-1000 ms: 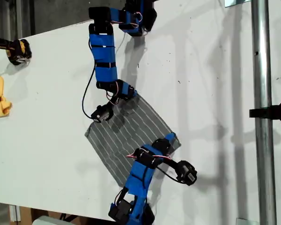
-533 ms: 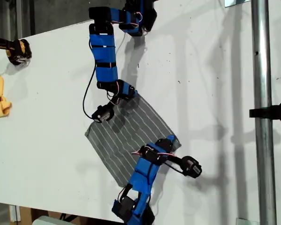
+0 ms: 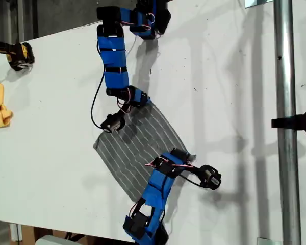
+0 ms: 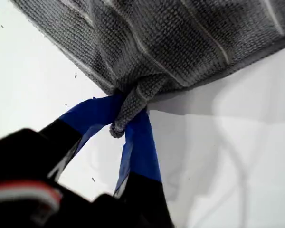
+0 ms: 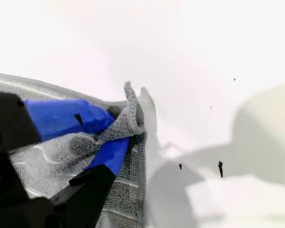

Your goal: Grasp corners of a towel and fold twice.

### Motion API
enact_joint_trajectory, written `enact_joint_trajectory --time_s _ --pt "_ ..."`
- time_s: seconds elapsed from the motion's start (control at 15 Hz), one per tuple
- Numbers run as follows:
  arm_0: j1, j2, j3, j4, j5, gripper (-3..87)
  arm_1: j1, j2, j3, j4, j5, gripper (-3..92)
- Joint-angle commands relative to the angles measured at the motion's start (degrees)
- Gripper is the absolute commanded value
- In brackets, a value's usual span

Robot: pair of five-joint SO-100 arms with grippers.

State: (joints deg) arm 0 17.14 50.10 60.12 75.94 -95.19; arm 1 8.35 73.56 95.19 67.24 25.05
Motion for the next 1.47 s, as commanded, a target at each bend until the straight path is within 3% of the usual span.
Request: enact_joint_trajectory --time_s 0.0,0.47,0.87,1.2,1.4 --pt "0.3 0.5 -1.8 -0.4 0.4 -2.4 -0.6 5.1 -0.2 0.1 0.3 -0.2" --pt "-0.4 9.6 -6.2 2.6 12.3 -2.4 -3.0 20.7 -0.8 4.1 0.4 -0.2" --pt "1.0 15.7 -8.4 -4.7 24.7 -2.4 -7.2 37.8 6.9 14.9 2.8 -0.2" --pt "2.7 14.6 -8.4 -8.6 25.0 -2.4 -9.3 39.9 9.2 13.7 4.0 -0.2" --pt "1.0 15.6 -8.3 -5.9 23.8 -2.4 -4.5 39.7 5.7 10.4 3.0 -0.2"
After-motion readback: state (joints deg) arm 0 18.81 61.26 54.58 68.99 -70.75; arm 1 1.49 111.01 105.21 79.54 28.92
